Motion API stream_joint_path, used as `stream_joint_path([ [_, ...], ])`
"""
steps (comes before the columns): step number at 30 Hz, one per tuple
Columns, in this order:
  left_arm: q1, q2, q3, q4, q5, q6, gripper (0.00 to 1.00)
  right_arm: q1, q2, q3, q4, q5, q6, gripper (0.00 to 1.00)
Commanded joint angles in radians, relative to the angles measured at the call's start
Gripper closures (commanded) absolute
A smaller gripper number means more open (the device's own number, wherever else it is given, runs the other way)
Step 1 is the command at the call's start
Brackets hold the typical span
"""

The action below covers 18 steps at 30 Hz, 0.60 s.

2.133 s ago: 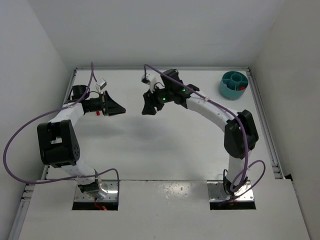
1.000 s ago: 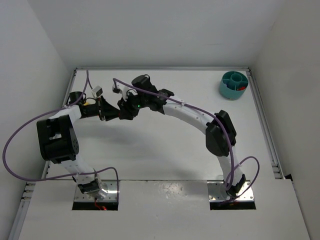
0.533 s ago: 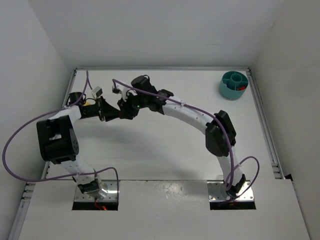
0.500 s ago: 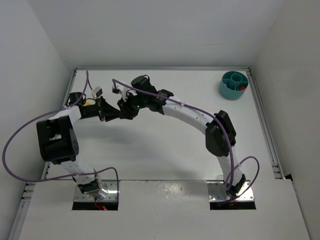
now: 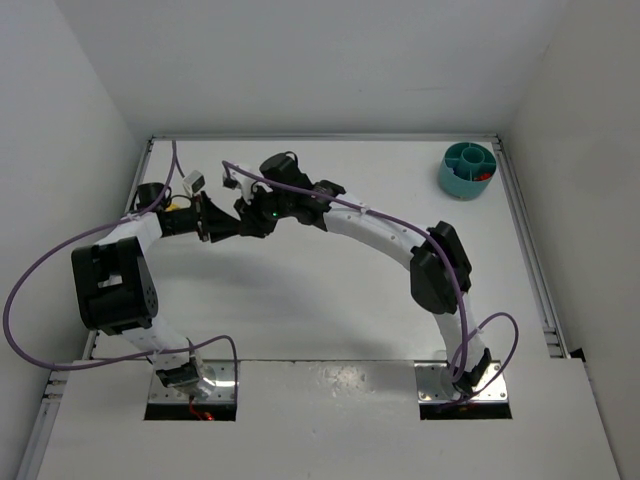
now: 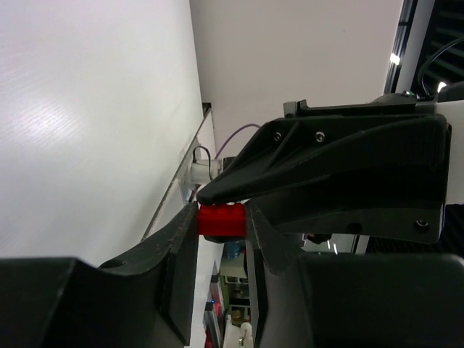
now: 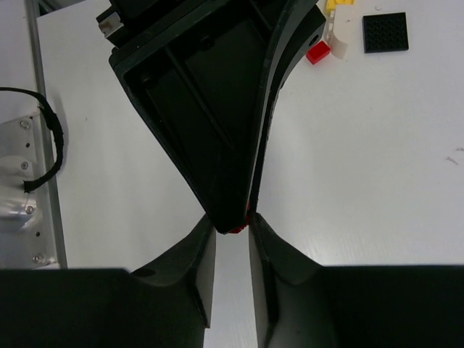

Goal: Sort the legos into containers by color

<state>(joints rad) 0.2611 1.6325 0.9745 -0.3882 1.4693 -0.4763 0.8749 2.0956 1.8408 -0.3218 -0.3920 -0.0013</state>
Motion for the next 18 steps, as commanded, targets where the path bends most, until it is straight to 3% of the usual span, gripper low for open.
stream_joint_path([
  [1, -0.006, -0.036, -0.01, 0.005, 0.141, -0.001, 0.85, 0.009, 0.012, 0.035, 0.047, 0.008, -0.008, 0.78],
  [7, -0.016, -0.036, -0.019, 0.005, 0.141, -0.01, 0.82, -0.001, 0.012, 0.035, 0.056, 0.018, 0.003, 0.87],
  [9, -0.016, -0.036, -0.019, 0.005, 0.141, -0.01, 0.75, -0.001, 0.012, 0.044, 0.056, 0.018, 0.003, 0.91],
  [10, -0.016, -0.036, -0.019, 0.005, 0.141, -0.01, 0.7, -0.001, 0.021, 0.044, 0.056, 0.018, 0.003, 0.93],
  [11, -0.016, -0.045, -0.019, 0.005, 0.141, -0.01, 0.53, -0.001, 0.021, 0.044, 0.056, 0.009, 0.003, 0.94],
  [14, -0.016, -0.045, -0.019, 0.005, 0.119, -0.001, 0.18, -0.011, -0.002, 0.017, 0.056, 0.008, 0.003, 0.95],
  [15, -0.007, -0.045, -0.019, 0.005, 0.102, 0.008, 0.01, -0.011, -0.018, 0.006, 0.043, 0.008, -0.008, 0.97],
  [18, 0.027, -0.065, -0.04, 0.005, 0.066, 0.028, 0.0, -0.043, -0.067, -0.05, 0.023, 0.031, -0.008, 0.97],
])
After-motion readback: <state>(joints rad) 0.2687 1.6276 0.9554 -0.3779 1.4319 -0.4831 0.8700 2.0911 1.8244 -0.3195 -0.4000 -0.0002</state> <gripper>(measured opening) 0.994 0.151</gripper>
